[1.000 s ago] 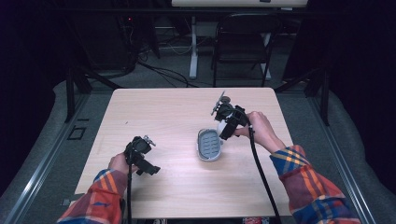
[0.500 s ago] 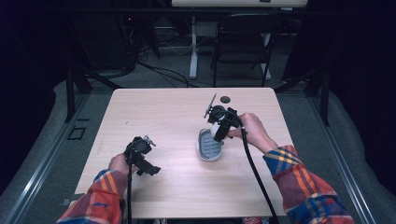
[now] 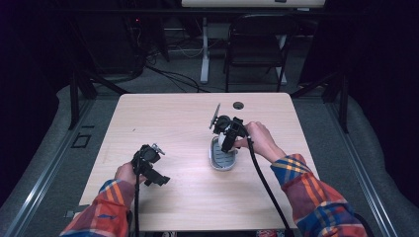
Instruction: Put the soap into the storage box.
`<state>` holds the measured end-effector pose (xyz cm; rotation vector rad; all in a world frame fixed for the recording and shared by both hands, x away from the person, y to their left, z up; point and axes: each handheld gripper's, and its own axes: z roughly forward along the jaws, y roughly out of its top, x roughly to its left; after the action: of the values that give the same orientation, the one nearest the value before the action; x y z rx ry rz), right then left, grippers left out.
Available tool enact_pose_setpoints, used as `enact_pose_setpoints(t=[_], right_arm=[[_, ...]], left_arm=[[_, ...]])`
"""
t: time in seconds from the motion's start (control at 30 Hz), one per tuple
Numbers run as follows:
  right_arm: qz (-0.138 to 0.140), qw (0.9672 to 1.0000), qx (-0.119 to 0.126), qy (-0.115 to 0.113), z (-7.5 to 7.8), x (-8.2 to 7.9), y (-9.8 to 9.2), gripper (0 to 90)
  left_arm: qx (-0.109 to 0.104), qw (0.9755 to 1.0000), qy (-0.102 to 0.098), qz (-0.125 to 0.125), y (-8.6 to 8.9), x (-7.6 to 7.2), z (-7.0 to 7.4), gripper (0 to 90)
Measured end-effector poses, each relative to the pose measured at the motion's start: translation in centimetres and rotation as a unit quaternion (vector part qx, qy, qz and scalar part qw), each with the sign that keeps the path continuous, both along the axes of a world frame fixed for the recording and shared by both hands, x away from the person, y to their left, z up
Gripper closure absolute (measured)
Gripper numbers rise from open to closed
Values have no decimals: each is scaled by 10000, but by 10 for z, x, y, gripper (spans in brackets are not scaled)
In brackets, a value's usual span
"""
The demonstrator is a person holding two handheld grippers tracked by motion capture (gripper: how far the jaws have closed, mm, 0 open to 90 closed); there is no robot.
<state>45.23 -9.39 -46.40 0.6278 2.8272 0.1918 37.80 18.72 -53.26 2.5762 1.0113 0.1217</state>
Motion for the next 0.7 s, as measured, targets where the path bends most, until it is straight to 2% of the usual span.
enact_pose_setpoints(t=[0.13, 0.4, 0.7], right_arm=[[62, 9999, -99, -3, -6, 0, 8, 235], [143, 9998, -145, 65, -12, 0, 17, 234], [106, 9996, -185, 166, -23, 1, 20, 234]], left_arm=[[-4, 10000, 1, 1, 0, 0, 0, 0], [-1, 10000, -1, -16, 0, 0, 0, 1], [20, 10000, 14, -23, 0, 0, 0, 0]])
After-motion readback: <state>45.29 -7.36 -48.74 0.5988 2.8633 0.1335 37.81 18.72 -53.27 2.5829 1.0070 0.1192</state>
